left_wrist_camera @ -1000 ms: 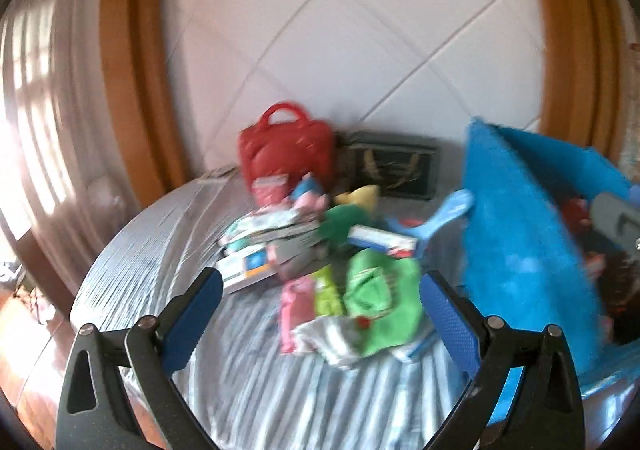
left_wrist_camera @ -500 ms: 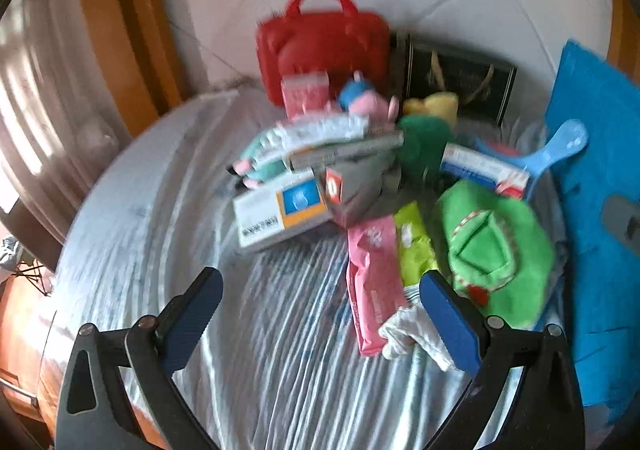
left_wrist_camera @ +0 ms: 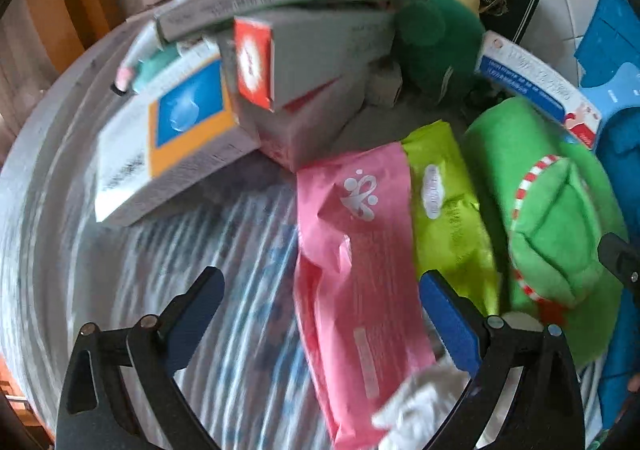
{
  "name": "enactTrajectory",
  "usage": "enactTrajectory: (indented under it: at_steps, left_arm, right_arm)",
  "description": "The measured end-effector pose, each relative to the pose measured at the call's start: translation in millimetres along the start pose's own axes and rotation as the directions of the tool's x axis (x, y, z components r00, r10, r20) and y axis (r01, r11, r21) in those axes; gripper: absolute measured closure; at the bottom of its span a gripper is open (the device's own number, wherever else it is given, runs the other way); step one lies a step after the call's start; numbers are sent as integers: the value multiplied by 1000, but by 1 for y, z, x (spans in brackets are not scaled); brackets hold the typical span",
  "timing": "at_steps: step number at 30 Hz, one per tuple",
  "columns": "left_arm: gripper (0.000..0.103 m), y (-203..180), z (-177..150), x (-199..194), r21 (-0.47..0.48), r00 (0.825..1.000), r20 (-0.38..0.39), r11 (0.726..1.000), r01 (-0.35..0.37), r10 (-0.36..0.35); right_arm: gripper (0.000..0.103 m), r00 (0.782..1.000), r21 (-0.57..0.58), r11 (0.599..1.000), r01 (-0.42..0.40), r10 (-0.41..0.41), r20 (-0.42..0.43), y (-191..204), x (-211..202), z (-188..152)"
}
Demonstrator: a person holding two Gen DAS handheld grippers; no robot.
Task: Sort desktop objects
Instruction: 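Grasp the pink and green packets with left tool while right tool grasps green plush hat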
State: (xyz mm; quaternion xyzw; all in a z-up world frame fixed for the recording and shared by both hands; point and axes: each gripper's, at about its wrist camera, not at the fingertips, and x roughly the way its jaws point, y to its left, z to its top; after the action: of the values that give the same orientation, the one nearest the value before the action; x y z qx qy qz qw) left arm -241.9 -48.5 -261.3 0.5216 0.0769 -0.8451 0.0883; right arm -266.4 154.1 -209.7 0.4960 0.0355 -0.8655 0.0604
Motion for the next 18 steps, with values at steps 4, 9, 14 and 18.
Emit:
enactTrajectory:
  at_steps: [4,9,14,18]
  left_arm:
    - [9,-2,-1,11,-13,999,-5,999,48,-48]
    - [48,-17,0,4,48,994,18,993,107,-108]
    - [74,-19,-4,-9,67,994,41,993,102,-105]
    - [81,-18,-5,-39,83,992,99,994,73,-81]
  right_arm:
    - [0,1000,6,1000,6,-5,-22,-1,16,2]
    - [0,998,-12,1000,-5,5,-64,4,36,0]
    - [41,1000,-31,1000,0,-1,-29,13,24,-7]
    - [70,999,-61,998,-13,15,32,17,-1,-9]
